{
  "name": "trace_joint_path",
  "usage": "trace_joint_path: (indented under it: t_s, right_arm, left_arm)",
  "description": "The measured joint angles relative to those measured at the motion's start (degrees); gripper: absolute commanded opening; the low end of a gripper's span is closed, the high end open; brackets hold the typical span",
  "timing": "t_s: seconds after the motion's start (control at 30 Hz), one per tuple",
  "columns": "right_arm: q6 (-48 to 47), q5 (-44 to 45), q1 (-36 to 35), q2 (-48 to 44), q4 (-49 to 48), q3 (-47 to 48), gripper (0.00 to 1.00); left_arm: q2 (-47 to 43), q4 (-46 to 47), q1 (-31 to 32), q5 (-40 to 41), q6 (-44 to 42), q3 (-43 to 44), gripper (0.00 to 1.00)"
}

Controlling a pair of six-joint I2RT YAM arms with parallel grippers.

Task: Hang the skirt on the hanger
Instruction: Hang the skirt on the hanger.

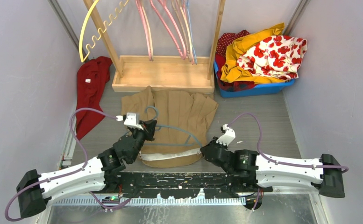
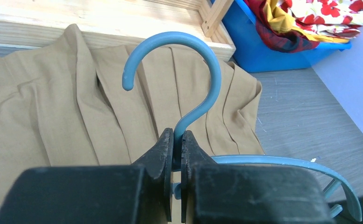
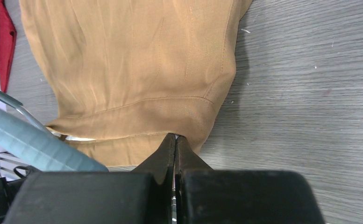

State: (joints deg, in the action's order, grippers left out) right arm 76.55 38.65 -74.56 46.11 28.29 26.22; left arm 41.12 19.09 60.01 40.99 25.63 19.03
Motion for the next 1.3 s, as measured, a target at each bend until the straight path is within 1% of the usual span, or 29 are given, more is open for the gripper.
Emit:
trace_joint_path:
  t_s: [0.2,0.4,0.53,0.83,1.3]
  right_arm:
    - [-0.96,-3.76,4.48,-2.03,-0.5,0.0,0.01]
    - [-3.04,-10.6,10.29,-2.47,-3.13,-0.33,0.01]
    - [-4.55,-14.8,12.28,-1.51,-4.81,-0.33,0.01]
    - [-8.83,-25.4,15.56,2.34,-5.99,1.6,0.01]
    - [-15.96,-37.0,21.62,5.25,-3.23,8.13,0.01]
  left_arm:
    - [-2.29,3.67,0.0,-3.67,-1.57,-4.0,0.0]
    - [-4.85,7.41,0.0,-7.28,-3.67,-7.23,0.0]
    - [-5.7,10.03,0.0,-8.87,-5.14,-8.39,0.0]
    - [-2.47,15.54,0.0,-11.02,-8.59,-9.57,0.0]
    - [-2.1,20.26,0.0,-11.69,-13.49,-10.88,0.0]
